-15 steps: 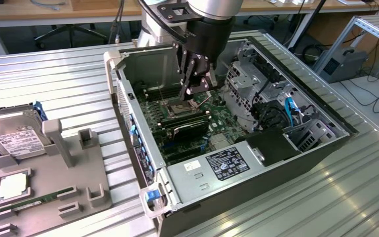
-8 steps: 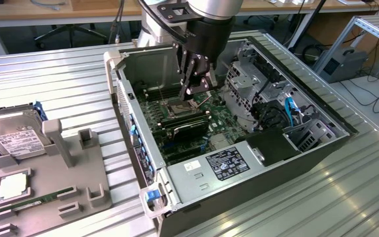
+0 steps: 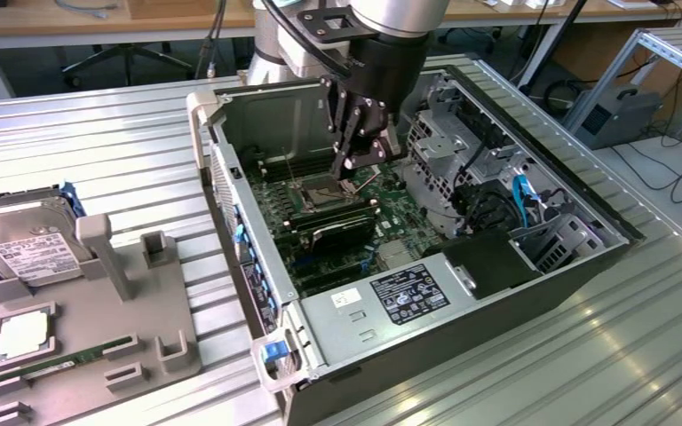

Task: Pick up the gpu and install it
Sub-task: 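Press down on the gpu until it lock into place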

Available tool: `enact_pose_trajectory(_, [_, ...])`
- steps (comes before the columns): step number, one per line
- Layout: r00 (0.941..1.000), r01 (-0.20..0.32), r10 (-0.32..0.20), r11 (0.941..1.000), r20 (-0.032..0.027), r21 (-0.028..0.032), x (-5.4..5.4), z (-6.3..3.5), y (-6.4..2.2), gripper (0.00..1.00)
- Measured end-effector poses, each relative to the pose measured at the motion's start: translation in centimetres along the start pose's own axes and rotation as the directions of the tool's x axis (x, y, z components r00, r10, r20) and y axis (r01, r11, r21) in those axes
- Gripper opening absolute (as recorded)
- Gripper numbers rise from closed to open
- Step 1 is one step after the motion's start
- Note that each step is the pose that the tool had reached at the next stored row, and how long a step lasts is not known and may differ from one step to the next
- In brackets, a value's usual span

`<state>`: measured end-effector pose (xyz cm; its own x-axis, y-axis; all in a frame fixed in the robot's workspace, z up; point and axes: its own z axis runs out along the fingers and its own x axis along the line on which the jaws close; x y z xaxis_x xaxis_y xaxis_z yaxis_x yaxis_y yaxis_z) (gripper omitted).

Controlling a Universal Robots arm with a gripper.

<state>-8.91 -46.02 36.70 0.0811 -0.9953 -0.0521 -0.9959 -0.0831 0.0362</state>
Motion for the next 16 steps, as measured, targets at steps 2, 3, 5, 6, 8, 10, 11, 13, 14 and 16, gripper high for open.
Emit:
enact_pose_trajectory(2, [1.0, 0.0, 0.0, 1.0, 0.0006, 0.0001, 0.0, 0.59, -0.12, 0.11])
enact_pose_trajectory(3, [1.0, 0.0, 0.0, 1.0, 0.0006, 0.0, 0.0, 0.89, -0.2, 0.11])
enact_pose_trajectory(5, [1.0, 0.0, 0.0, 1.0, 0.0009, 0.0001, 0.1, 1.33, -0.33, 0.11])
enact_pose_trajectory(6, [1.0, 0.0, 0.0, 1.0, 0.0009, 0.0001, 0.1, 1.39, -0.34, 0.11])
enact_pose_trajectory(8, [1.0, 0.0, 0.0, 1.0, 0.001, 0.0, 0.1, 1.59, -0.42, 0.11])
enact_pose_trajectory(10, [1.0, 0.0, 0.0, 1.0, 0.0012, 0.0001, 0.1, 1.75, -0.47, 0.11])
enact_pose_trajectory(11, [1.0, 0.0, 0.0, 1.0, 0.0013, 0.0001, 0.1, 1.87, -0.49, 0.11])
enact_pose_trajectory(13, [1.0, 0.0, 0.0, 1.0, 0.0013, 0.0001, 0.1, 1.99, -0.51, 0.11])
enact_pose_trajectory(14, [1.0, 0.0, 0.0, 1.0, 0.0013, 0.0001, 0.1, 2.02, -0.51, 0.11])
enact_pose_trajectory(16, [1.0, 0.0, 0.0, 1.0, 0.0013, 0.0001, 0.1, 2.08, -0.52, 0.11])
